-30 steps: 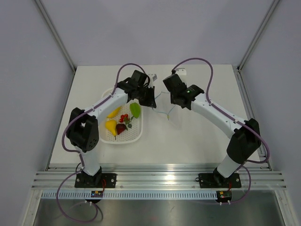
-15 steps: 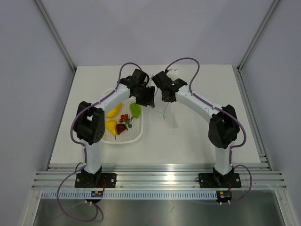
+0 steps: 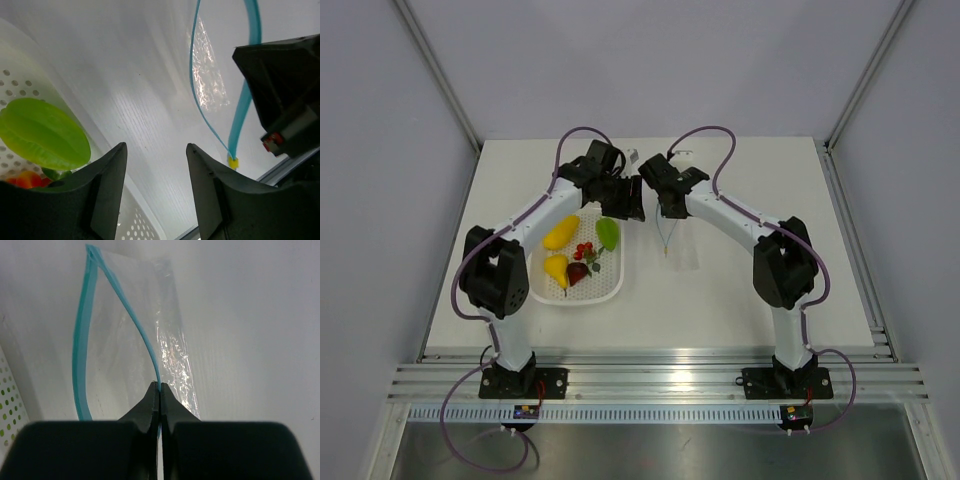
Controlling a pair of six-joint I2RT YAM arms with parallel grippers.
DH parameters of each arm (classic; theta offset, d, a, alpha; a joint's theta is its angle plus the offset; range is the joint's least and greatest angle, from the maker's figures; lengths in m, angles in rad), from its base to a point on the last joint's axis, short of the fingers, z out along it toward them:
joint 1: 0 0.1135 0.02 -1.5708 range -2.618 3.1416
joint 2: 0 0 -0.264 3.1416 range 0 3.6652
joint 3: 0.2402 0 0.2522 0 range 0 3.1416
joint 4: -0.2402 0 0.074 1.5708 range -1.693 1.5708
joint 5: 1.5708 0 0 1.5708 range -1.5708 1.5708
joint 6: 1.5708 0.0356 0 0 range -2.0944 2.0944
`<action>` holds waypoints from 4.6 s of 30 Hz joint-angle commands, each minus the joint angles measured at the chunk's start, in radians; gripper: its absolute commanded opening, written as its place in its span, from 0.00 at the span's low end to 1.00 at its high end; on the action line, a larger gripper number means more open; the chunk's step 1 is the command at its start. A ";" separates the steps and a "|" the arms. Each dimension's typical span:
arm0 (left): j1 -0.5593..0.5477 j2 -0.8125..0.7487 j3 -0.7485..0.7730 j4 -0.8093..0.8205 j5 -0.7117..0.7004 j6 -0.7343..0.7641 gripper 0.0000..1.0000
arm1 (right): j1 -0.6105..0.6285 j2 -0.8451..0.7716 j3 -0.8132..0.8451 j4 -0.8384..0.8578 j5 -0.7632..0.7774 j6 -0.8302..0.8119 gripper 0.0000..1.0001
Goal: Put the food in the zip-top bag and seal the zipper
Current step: Open the zipper of the food storage bag.
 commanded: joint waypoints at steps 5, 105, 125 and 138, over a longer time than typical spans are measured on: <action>0.079 -0.128 -0.067 0.071 0.089 -0.066 0.54 | -0.004 -0.002 0.038 -0.005 0.015 0.009 0.00; 0.035 -0.010 -0.053 -0.045 0.022 0.018 0.00 | -0.038 -0.346 -0.213 0.100 -0.221 -0.126 0.00; 0.035 -0.065 -0.034 0.069 0.246 -0.068 0.73 | -0.029 -0.214 -0.112 0.042 -0.226 -0.093 0.00; 0.054 -0.098 -0.019 0.094 0.259 -0.103 0.75 | -0.003 -0.156 -0.048 -0.002 -0.185 -0.104 0.00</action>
